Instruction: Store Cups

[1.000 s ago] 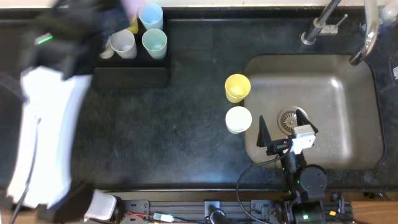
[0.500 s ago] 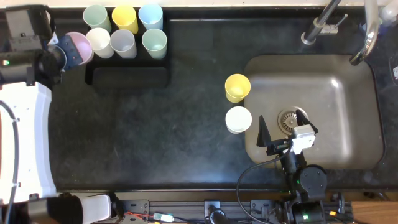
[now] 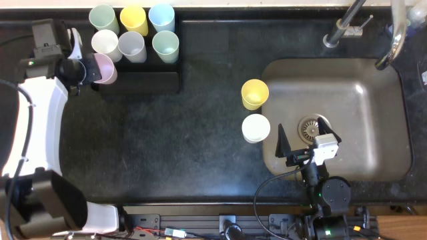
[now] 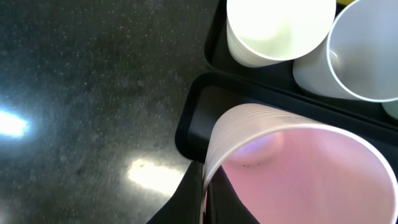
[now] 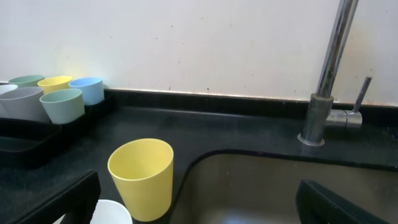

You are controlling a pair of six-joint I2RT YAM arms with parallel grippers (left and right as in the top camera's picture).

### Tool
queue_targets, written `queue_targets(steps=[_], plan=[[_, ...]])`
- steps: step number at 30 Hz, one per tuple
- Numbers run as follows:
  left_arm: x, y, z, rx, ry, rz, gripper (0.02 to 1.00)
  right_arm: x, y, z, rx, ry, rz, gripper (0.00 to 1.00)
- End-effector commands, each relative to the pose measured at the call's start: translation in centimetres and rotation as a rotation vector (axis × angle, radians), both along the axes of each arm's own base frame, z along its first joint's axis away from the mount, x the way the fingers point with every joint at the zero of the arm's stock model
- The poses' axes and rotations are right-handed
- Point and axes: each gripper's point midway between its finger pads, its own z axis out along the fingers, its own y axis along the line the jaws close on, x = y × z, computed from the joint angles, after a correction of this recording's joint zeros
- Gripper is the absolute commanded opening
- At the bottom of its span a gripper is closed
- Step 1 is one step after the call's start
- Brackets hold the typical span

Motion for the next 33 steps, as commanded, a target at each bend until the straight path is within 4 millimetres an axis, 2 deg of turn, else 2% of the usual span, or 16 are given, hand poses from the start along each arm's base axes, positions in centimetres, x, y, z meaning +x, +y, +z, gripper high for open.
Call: queue_targets(steps=[1, 7, 18, 33], plan=[[0.4, 0.2, -1.2, -0.004, 0.019, -0.019, 0.034, 0.0, 0.0, -0.3, 0.007, -0.001, -0.002, 0.993], [1.2, 0.6, -2.9, -0.006, 0.036, -0.015, 0.034, 0.0, 0.0, -0.3, 0.007, -0.001, -0.002, 0.996], [1.5, 1.7, -4.8, -0.016, 0.065, 0.008, 0.034, 0.0, 0.0, -0.3, 0.007, -0.001, -0.002, 0.998], [2.0, 1.6, -5.0, -0.028, 0.051, 0.001, 0.053, 0.0, 0.0, -0.3, 0.007, -0.001, -0.002, 0.998]])
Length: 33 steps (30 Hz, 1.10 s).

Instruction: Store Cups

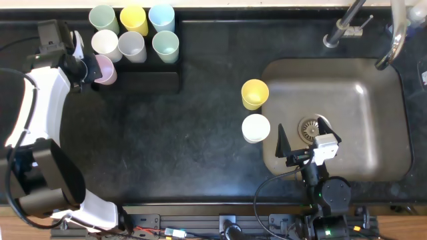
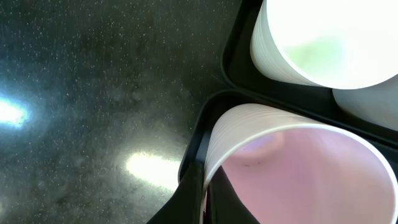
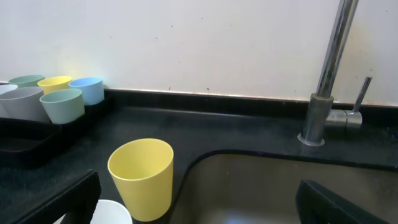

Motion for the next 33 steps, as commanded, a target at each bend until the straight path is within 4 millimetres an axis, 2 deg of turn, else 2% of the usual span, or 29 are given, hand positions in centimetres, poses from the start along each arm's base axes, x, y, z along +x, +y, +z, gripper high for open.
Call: queue_targets(steps=[1, 15, 20, 23, 30, 33], plan=[[0.2, -0.3, -0.6, -0.018, 0.004, -0.028, 0.060, 0.0, -0.1, -0.3, 0.007, -0.001, -0.002, 0.996], [0.2, -0.6, -0.7, -0.037, 0.003, -0.028, 0.141, 0.0, -0.1, -0.3, 0.007, -0.001, -0.002, 0.998], [0.1, -0.6, -0.4, -0.035, -0.003, -0.028, 0.231, 0.0, -0.1, -0.3, 0.007, -0.001, -0.002, 0.996], [0.0, -0.6, 1.5, -0.025, -0.045, -0.029, 0.310, 0.0, -0.1, -0.3, 0.007, -0.001, -0.003, 0.996], [-1.0, -0.7, 8.8, 0.026, -0.216, -0.026, 0.540, 0.0, -0.1, -0.3, 0.007, 0.000, -0.003, 0.996], [-1.9, -2.2, 12.3, 0.025, -0.301, -0.037, 0.586, 0.0, -0.1, -0.3, 0.007, -0.001, -0.003, 0.998]])
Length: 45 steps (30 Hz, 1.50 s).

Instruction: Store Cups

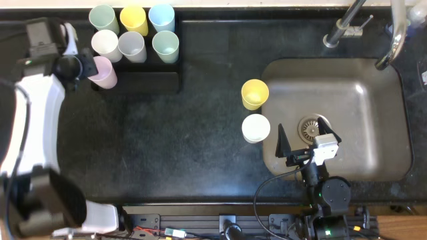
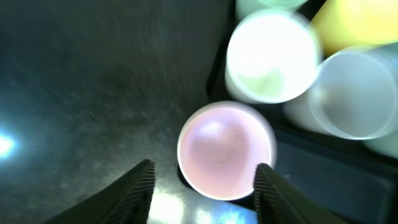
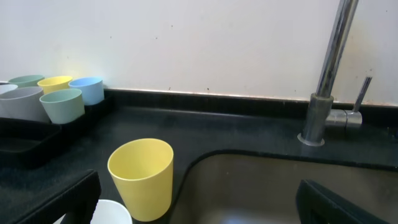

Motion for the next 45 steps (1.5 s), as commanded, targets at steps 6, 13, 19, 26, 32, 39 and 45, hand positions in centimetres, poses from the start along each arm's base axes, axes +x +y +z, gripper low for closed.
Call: queue_targets(steps=[6, 13, 19, 26, 32, 39, 45], plan=[[-3.8, -10.1, 9.4, -0.051, -0.215, -0.137, 0.603, 0.0, -0.1, -0.3, 0.007, -0.001, -0.002, 0.993], [-5.9, -22.3, 10.4, -0.173, -0.207, -0.312, 0.711, 0.0, -0.1, -0.3, 0.007, -0.001, -0.003, 0.998], [-6.0, -29.6, 8.3, -0.147, -0.096, -0.416, 0.720, 0.0, -0.1, -0.3, 0.007, -0.001, -0.002, 0.998], [-6.3, -36.0, 5.1, -0.102, 0.069, -0.496, 0.722, 0.0, -0.1, -0.3, 0.007, -0.001, -0.003, 0.998], [-7.6, -40.8, 1.2, -0.089, 0.182, -0.553, 0.722, 0.0, -0.1, -0.3, 0.007, -0.001, -0.003, 0.998], [-7.5, -42.6, -4.1, -0.091, 0.291, -0.556, 0.717, 0.0, -0.1, -0.3, 0.007, -0.001, -0.002, 0.998], [-6.2, -43.9, -6.6, -0.094, 0.288, -0.557, 0.693, 0.0, -0.1, -0.3, 0.007, -0.001, -0.002, 0.998]])
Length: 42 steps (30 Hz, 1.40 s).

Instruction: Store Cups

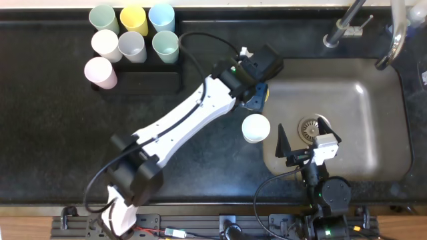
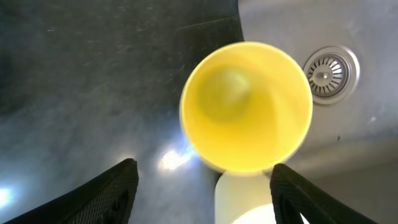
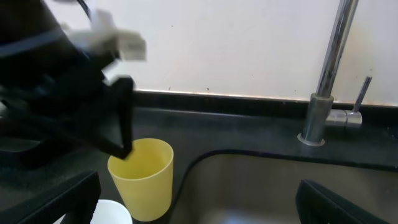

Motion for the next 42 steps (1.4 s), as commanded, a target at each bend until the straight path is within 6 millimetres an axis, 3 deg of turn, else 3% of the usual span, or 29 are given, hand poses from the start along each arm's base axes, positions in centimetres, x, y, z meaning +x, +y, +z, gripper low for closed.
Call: queue_targets(steps=[1, 9, 12, 15, 19, 22, 26, 29, 31, 34, 37, 39, 42], plan=[[0.9, -0.8, -0.9, -0.021, 0.005, 0.019, 0.665, 0.0, -0.1, -0.3, 0.007, -0.001, -0.003, 0.998], [1.3, -0.9, -2.9, 0.001, 0.027, 0.024, 0.329, 0.0, -0.1, -0.3, 0.007, -0.001, -0.003, 0.996], [1.4, -1.0, -3.0, -0.003, 0.022, 0.025, 0.215, 0.0, -0.1, -0.3, 0.007, -0.001, -0.003, 0.996], [1.7, -1.1, -2.8, -0.012, 0.014, 0.028, 0.038, 0.0, -0.1, -0.3, 0.007, -0.001, -0.003, 0.998], [2.4, -0.5, -2.2, -0.015, 0.000, 0.046, 0.034, 0.0, -0.1, -0.3, 0.007, -0.001, -0.003, 0.996], [3.6, 1.0, 0.4, -0.019, -0.073, 0.096, 0.034, 0.0, -0.1, -0.3, 0.007, -0.001, -0.003, 0.998], [6.1, 5.3, 6.2, -0.062, -0.206, 0.257, 0.034, 0.0, -0.1, -0.3, 0.007, -0.001, -0.003, 0.998], [7.6, 11.0, 10.5, -0.110, -0.291, 0.505, 0.034, 0.0, -0.1, -0.3, 0.007, -0.001, -0.003, 0.996], [7.8, 15.1, 12.0, -0.145, -0.315, 0.681, 0.034, 0.0, -0.1, -0.3, 0.007, -0.001, -0.003, 0.998], [6.7, 21.2, 12.2, -0.203, -0.285, 0.986, 0.036, 0.0, -0.1, -0.3, 0.007, -0.001, -0.003, 0.996], [4.9, 26.0, 11.2, -0.244, -0.251, 1.245, 0.036, 0.0, -0.1, -0.3, 0.007, -0.001, -0.003, 0.996], [3.9, 27.9, 10.2, -0.268, -0.224, 1.367, 0.036, 0.0, -0.1, -0.3, 0.007, -0.001, -0.003, 0.996], [2.8, 29.3, 8.0, -0.286, -0.153, 1.486, 0.038, 0.0, -0.1, -0.3, 0.007, -0.001, -0.003, 0.998]])
